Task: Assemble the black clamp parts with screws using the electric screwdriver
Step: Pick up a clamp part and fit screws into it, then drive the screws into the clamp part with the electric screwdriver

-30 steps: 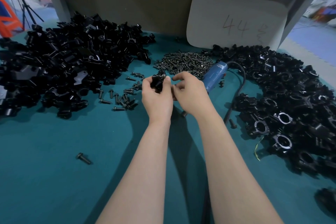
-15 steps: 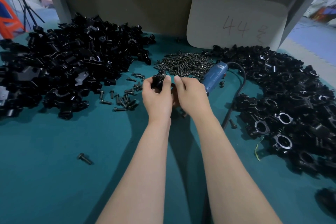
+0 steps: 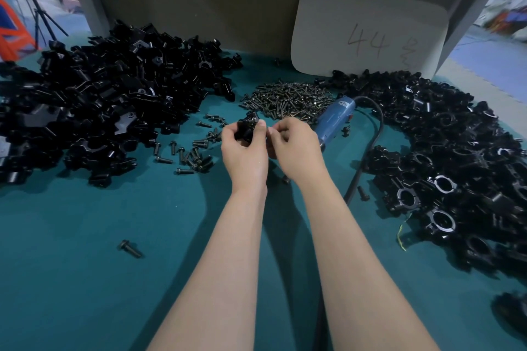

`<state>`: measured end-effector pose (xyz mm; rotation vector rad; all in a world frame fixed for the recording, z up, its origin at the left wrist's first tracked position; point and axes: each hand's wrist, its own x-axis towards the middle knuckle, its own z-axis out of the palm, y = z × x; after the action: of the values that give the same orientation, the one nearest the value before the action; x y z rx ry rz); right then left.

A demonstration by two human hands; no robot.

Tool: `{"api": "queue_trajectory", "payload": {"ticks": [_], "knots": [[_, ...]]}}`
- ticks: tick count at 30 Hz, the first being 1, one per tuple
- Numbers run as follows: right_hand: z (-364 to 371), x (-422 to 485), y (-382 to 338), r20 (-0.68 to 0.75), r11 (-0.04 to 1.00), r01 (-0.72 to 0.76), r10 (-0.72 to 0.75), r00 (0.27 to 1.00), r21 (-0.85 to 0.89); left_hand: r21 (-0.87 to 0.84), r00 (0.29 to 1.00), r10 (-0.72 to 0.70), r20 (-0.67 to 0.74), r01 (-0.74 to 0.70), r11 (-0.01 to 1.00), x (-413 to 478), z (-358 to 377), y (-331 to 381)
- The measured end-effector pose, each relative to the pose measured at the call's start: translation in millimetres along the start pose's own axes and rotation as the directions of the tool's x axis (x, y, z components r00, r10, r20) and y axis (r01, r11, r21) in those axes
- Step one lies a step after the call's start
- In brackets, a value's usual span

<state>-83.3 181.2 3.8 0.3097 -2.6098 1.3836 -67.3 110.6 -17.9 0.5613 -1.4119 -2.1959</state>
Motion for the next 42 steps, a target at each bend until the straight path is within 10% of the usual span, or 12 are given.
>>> {"api": "queue_trajectory", "payload": {"ticks": [16, 22, 27, 34, 38, 42], "knots": [[-5.8, 1.8, 0.6, 0.103, 0.871, -0.163, 0.13, 0.986, 0.464, -0.045, 0.964, -0.1, 0.246, 0.114, 0.992, 3.1, -2.2, 9.9], [-29.8, 15.2, 16.1, -0.359, 0.97, -0.237, 0.202, 0.911, -0.057, -0.184, 0.964, -0.197, 0.18, 0.229, 0.956, 1.5, -2.6, 12.6], [-29.7, 32.9, 26.2, -0.225, 0.804, -0.509, 0.458, 0.86, -0.307, -0.336, 0.94, -0.306, 0.15, 0.339, 0.879, 4.8, -6.4, 16.5], [-48.1, 34.5, 29.2, -0.256, 0.832, -0.467, 0.542, 0.801, 0.3, -0.356, 0.92, -0.347, 0.183, 0.391, 0.849, 4.5, -4.6, 16.3], [-71.4, 19.6, 3.1, -0.021, 0.432, -0.241, 0.518, 0.855, 0.869, -0.227, 0.955, -0.27, 0.121, 0.291, 0.929, 4.6, -4.5, 12.9], [-76.0, 12.7, -14.4, -0.019, 0.117, -0.042, 0.479, 0.878, 0.992, 0.106, 0.995, -0.102, -0.002, 0.101, 0.989, 7.6, -7.0, 10.2]]}}
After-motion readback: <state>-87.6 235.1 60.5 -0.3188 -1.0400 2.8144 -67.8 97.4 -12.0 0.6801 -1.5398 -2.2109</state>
